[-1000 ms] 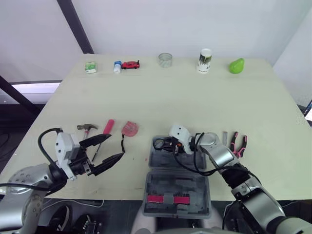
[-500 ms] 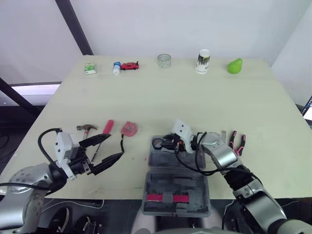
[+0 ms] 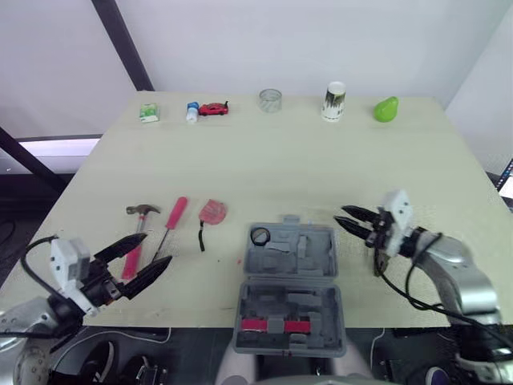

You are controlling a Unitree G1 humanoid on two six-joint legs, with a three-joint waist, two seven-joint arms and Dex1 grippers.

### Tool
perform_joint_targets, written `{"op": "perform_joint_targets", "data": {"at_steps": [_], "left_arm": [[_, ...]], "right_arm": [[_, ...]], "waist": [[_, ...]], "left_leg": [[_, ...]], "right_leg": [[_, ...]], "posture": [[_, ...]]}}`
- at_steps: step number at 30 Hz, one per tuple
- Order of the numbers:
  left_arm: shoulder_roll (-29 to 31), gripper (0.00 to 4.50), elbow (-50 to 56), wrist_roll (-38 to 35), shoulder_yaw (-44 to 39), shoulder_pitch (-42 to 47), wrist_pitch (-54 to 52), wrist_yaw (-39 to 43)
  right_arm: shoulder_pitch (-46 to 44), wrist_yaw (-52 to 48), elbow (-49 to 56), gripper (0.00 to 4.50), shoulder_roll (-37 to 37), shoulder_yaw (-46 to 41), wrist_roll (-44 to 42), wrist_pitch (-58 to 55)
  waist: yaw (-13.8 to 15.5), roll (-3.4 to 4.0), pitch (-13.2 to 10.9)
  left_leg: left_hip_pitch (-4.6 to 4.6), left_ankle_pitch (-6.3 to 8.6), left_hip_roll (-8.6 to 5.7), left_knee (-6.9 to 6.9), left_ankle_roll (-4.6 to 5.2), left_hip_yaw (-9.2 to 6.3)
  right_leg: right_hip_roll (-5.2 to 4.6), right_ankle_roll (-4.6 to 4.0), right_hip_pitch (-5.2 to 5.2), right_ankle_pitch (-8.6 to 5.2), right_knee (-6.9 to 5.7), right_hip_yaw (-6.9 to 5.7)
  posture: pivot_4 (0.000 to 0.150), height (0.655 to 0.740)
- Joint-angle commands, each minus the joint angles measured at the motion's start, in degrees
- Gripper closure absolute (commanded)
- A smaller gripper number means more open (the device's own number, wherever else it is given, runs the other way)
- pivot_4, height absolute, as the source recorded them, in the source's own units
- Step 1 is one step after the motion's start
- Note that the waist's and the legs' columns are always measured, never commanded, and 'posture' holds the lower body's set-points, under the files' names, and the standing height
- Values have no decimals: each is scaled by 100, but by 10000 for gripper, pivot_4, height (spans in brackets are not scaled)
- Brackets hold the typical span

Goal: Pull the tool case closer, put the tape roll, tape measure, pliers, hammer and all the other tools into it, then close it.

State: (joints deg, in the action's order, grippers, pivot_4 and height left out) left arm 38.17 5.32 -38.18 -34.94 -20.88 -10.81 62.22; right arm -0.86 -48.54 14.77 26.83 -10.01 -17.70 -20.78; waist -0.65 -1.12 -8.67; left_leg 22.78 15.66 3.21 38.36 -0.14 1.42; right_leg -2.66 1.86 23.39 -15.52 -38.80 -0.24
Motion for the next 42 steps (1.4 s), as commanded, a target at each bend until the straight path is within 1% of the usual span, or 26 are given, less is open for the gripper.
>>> {"op": "perform_joint_targets", "data": {"at_steps": [1,3,6,9,11,12,13,14,20,29,33,38,42], "left_arm": [[-61,0,-531,149,-298,-87,320,-38],[-82,0,-925,246,-394,-132,461,-56],[-24,0,-1500,288,-518,-111,622,9],[76,0,-2022,413,-563,-140,774,123],[148,0,-2409,448,-611,-69,890,152],[181,0,-2571,468,-631,-35,945,165],[213,0,-2731,477,-654,-4,993,176],[245,0,-2868,485,-670,14,1036,198],[338,0,-3223,513,-670,79,1217,355],[276,0,-3259,485,-635,181,1330,441],[221,0,-3101,450,-584,199,1303,470],[217,0,-3005,508,-471,366,1346,466],[142,0,-2383,450,-313,385,1172,383]], "right_arm": [[1081,-75,261,29510,128,-1098,-368,527],[1832,-72,303,29510,50,-1668,-541,741],[2545,-20,138,29510,-193,-2199,-801,1056],[3141,-168,-139,22492,-337,-2478,-861,1452],[3275,-172,-337,13571,-366,-2587,-919,1625],[3310,-167,-404,7423,-377,-2627,-969,1678],[3325,-147,-474,2736,-395,-2685,-1055,1698],[3335,-143,-540,480,-397,-2729,-1127,1717],[3473,-189,-762,480,-334,-2732,-1264,1892],[3434,-213,-507,480,-306,-2626,-1487,1956],[3475,-213,-285,480,-290,-2575,-1544,1906],[3479,-187,213,480,-317,-2248,-1499,1845],[3358,-32,820,480,-280,-1823,-1538,1580]], "waist": [[-13,-4,0],[24,-7,11],[-2,-10,9],[-14,-22,17],[-27,-27,20],[-33,-27,20],[-35,-26,20],[-36,-28,20],[8,-34,25],[-3,-42,32],[1,-42,33],[4,-44,34],[4,-45,35]], "left_leg": [[0,0,0,0,0,1],[-4,0,0,-1,0,-2],[-5,0,1,-4,0,1],[-15,0,3,1,1,3],[-27,0,7,1,1,9],[-31,0,8,1,1,9],[-34,0,10,1,1,9],[-38,0,10,0,1,8],[-38,1,8,-3,1,17],[-41,1,13,-3,1,44],[-41,1,13,-3,1,46],[-40,1,13,-3,1,46],[-40,1,13,-3,1,46]], "right_leg": [[0,0,0,0,0,1],[1,1,-5,-1,1,-1],[0,2,-6,-3,7,0],[0,-9,-9,-11,5,4],[2,-7,-10,-20,4,13],[2,-8,-9,-20,3,18],[2,-9,-9,-20,2,22],[2,-9,-9,-20,0,30],[-1,-18,-9,-15,0,38],[-2,-18,-8,-15,0,40],[-2,-18,-8,-15,-1,41],[-2,-18,-8,-15,-1,41],[-2,-17,-8,-13,-2,42]], "posture": [[1500,7400],[1500,7400],[1500,7400],[1500,7400],[1500,7400],[1500,7400],[1500,7400],[1500,7400],[1500,7400],[1500,7400],[1500,7400],[1500,7400],[1500,7400]]}}
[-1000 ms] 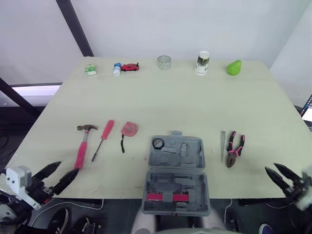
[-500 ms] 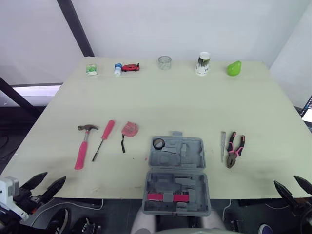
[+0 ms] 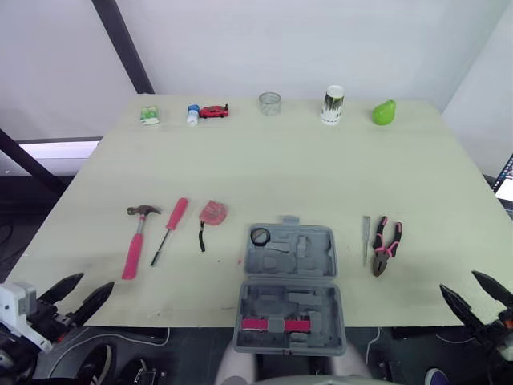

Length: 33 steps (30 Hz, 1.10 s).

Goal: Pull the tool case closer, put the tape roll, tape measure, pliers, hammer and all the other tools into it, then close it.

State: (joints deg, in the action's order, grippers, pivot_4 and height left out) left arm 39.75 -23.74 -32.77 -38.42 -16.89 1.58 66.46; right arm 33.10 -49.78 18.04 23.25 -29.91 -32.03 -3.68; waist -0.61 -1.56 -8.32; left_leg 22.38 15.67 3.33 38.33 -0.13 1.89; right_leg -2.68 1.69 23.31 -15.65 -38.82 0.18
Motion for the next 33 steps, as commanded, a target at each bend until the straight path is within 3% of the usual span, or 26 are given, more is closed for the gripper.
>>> {"op": "perform_joint_targets", "data": {"at_steps": [1,10,15,20,27,33], "left_arm": [[-49,0,798,-124,76,-57,-148,-107],[-193,0,2786,43,612,19,-1085,-1339],[-236,0,3351,292,1038,389,-1751,-2229],[-259,0,3558,577,1458,819,-2197,-2817],[-776,0,3822,1089,2283,1414,-3001,-3983],[-1370,0,3094,1721,2872,1847,-2788,-4576]], "right_arm": [[-59,118,649,480,129,269,-114,-222],[-599,184,1934,480,808,1285,-500,-1269],[-1048,72,2133,480,1158,1585,-608,-1510],[-1485,-1,2156,480,1438,1783,-527,-1586],[-1750,-188,1831,480,1542,1675,-468,-1383],[-1877,13,1893,480,1479,1735,-355,-1348]], "waist": [[0,-2,1],[0,1,-2],[14,-3,-2],[1,-3,-5],[21,-8,-7],[18,-7,-7]], "left_leg": [[0,0,0,0,0,-1],[0,0,-3,1,0,-6],[4,0,-8,3,0,-7],[7,0,-9,1,0,-12],[7,0,-13,5,1,-22],[7,-1,-16,5,1,-58]], "right_leg": [[0,2,0,1,0,0],[2,14,0,8,0,7],[3,21,-2,12,1,5],[8,22,-2,12,2,2],[8,24,-8,14,3,-1],[10,23,-8,14,-1,-5]], "posture": [[1500,7400],[1500,7400],[1500,7400],[1500,7400],[1500,7400],[1500,7400]]}}
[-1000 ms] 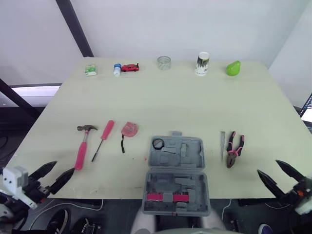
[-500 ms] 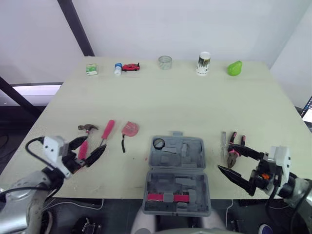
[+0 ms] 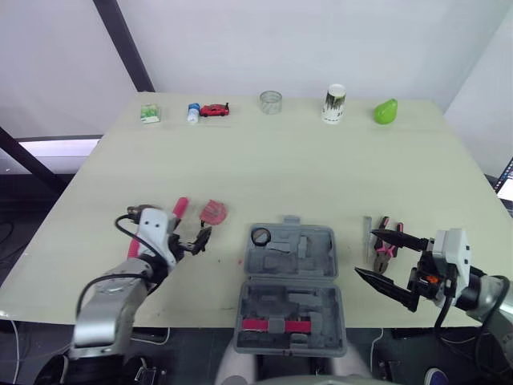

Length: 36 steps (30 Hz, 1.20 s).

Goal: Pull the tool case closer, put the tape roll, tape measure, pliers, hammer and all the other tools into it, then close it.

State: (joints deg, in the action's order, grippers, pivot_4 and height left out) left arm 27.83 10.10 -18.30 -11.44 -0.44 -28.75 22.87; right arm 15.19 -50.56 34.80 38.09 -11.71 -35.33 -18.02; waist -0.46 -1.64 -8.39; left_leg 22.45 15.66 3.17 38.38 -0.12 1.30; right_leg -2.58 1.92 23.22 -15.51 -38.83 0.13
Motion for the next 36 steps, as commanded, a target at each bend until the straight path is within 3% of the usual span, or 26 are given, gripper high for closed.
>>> {"op": "perform_joint_targets", "data": {"at_steps": [1,12,14,16,22,28,36], "left_arm": [[-264,0,-436,349,226,286,290,-287],[-746,0,-1746,820,387,884,710,-628],[-765,5545,-1875,872,401,922,822,-598],[-744,13829,-1946,963,489,893,939,-533],[-788,44398,-1785,998,491,653,982,-511],[-743,44398,-1590,998,471,473,968,-496],[-625,44398,-439,993,494,-325,648,-403]], "right_arm": [[-105,103,235,480,6,-100,-36,68],[-107,-286,176,480,304,-325,-249,73],[-132,-337,116,0,340,-336,-230,90],[-160,-387,34,0,362,-350,-185,131],[-241,-395,-70,0,347,-321,-71,231],[-306,-378,-56,0,339,-273,-40,206],[-381,-429,-123,0,316,-190,27,237]], "waist": [[1,-1,0],[47,4,2],[63,5,3],[76,6,2],[82,7,2],[73,8,3],[24,9,2]], "left_leg": [[0,0,0,1,0,0],[-6,0,-3,6,0,-1],[-12,0,-3,6,0,-1],[-28,0,-3,4,0,-1],[-43,0,-2,2,0,-2],[-50,0,-1,-1,0,-3],[-50,1,0,-4,0,-4]], "right_leg": [[1,0,0,0,-2,-2],[1,-1,-19,0,2,-18],[1,-1,-25,0,1,-20],[1,-2,-44,-1,3,-24],[0,-2,-57,-1,6,-20],[0,-2,-58,-1,5,-12],[-1,-1,-57,-1,10,-6]], "posture": [[1500,7400],[1500,7400],[1500,7400],[1500,7400],[1500,7400],[1500,7400],[1500,7400]]}}
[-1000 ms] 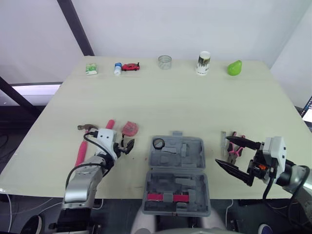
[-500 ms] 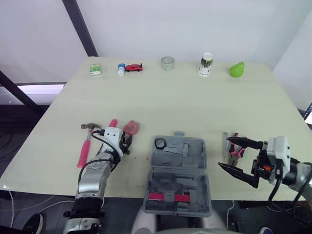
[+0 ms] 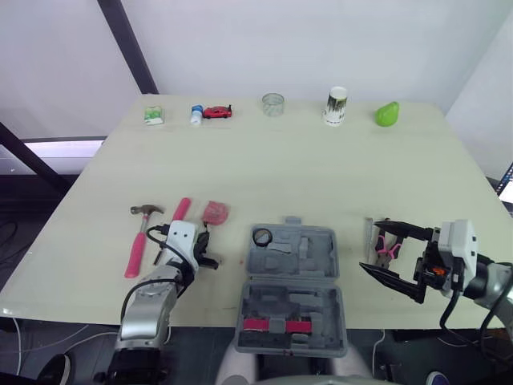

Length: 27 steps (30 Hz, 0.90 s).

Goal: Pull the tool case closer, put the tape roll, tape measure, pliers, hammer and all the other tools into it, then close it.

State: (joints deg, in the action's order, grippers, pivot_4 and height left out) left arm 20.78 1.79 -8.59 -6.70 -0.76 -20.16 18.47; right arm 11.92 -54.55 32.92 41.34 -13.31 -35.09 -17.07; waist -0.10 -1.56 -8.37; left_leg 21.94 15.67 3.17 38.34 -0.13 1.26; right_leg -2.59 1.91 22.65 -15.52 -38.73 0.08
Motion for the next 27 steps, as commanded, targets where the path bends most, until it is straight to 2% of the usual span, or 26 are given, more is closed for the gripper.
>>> {"op": "perform_joint_targets", "data": {"at_steps": [1,6,9,12,19,21,22,23,25,26,27], "left_arm": [[91,44398,475,10,-13,-349,-256,33],[38,44398,704,-260,-288,-404,-497,1],[87,36348,628,-35,-189,-286,-438,-108],[16,23240,557,12,-161,-169,-411,-172],[-99,23240,402,1,-188,25,-395,-207],[-119,28242,348,-34,-204,63,-377,-186],[-124,28726,332,-41,-210,69,-364,-178],[-128,33059,320,-42,-214,70,-350,-175],[-132,38352,297,-41,-219,72,-326,-168],[-131,42422,274,-44,-225,72,-298,-159],[-131,43805,258,-51,-230,68,-276,-148]], "right_arm": [[-61,-36,55,0,-17,-16,13,150],[-144,-63,-48,0,-65,77,87,228],[-182,-100,-119,0,-73,131,115,286],[-211,-143,-189,0,-78,161,158,342],[-193,-154,-187,0,-82,163,221,394],[-175,-139,-168,0,-88,165,244,405],[-168,-133,-156,0,-91,164,246,407],[-167,-131,-149,0,-99,162,231,403],[-166,-139,-145,0,-109,156,207,401],[-156,-161,-140,0,-113,160,190,399],[-138,-200,-130,0,-107,168,169,393]], "waist": [[-13,1,-1],[-29,1,-2],[-28,1,-3],[-23,1,-4],[-26,-2,-9],[-21,-3,-9],[-20,-3,-10],[-20,-4,-10],[-23,-4,-11],[-23,-3,-11],[-23,-3,-11]], "left_leg": [[-1,0,0,-1,0,0],[-1,0,0,-1,0,0],[-1,0,0,-1,0,0],[1,0,-1,-1,0,0],[3,0,0,-1,0,-2],[3,0,0,-1,0,-2],[3,0,0,-1,0,-2],[3,0,0,-1,0,-1],[4,0,0,-1,0,-1],[4,0,0,-1,0,-1],[4,0,0,-1,0,-2]], "right_leg": [[0,0,0,0,0,1],[1,-1,1,-1,-1,-1],[1,-1,1,-1,0,-2],[1,-1,1,-1,0,-3],[1,-1,1,0,3,-3],[1,-1,1,0,3,-4],[1,-1,1,0,3,-4],[1,-1,1,-1,4,-4],[1,-1,1,0,6,-4],[1,-1,1,0,6,-4],[1,-1,1,0,6,-4]], "posture": [[1500,7400],[1500,7400],[1500,7400],[1500,7400],[1500,7400],[1500,7400],[1500,7400],[1500,7400],[1500,7400],[1500,7400],[1500,7400]]}}
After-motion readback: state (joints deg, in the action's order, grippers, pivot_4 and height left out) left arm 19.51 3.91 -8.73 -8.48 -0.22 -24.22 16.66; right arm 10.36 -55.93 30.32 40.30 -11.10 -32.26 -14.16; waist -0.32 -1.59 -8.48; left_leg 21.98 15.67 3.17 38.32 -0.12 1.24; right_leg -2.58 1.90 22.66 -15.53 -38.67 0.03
